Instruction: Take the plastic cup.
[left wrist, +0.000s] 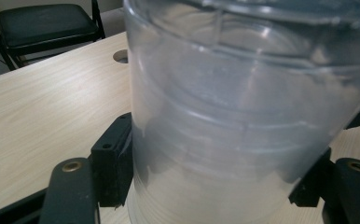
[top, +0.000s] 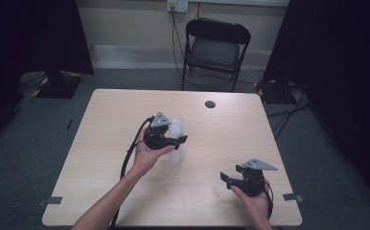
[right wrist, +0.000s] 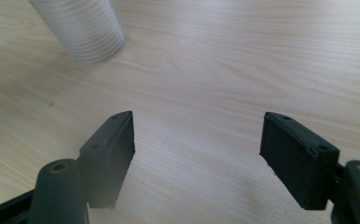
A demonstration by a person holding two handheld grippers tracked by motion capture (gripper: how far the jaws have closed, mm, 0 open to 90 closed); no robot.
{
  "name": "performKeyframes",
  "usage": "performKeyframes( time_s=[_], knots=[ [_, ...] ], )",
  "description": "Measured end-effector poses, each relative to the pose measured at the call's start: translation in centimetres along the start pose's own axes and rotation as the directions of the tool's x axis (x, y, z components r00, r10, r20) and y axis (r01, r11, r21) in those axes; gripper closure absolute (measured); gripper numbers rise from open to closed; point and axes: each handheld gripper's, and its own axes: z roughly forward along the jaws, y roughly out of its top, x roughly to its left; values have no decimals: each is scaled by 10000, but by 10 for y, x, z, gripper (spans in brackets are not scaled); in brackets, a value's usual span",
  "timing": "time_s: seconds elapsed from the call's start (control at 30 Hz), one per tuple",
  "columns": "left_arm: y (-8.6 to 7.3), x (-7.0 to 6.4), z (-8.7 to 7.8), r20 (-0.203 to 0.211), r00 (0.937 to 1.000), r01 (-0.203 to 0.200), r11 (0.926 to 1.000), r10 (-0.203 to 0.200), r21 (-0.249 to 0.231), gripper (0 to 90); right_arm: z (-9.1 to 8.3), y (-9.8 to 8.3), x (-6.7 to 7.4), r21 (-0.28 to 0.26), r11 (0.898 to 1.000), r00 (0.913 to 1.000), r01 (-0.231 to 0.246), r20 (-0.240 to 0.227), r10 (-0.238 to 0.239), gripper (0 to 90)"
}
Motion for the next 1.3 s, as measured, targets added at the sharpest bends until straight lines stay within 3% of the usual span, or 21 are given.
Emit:
performKeyframes(
  time_s=[0.43,0.63,1.0,1.3],
  knots=[
    [7,-2,-6,-33,9988,485,9978,-487,-442,323,0,0,0,-16,10000,10000,14,-12,-14,258],
    [10,-3,-9,-124,9991,400,9978,-407,-524,330,-1,0,0,-107,9999,10000,14,13,-14,260],
    [14,-2,-16,122,9964,842,9920,-834,-945,343,-1,0,1,-104,9999,10000,14,-32,-15,263],
    [22,-5,-24,152,9974,722,9887,-708,-1311,343,-1,0,1,-110,9999,10000,-5,-45,4,263]
  ],
)
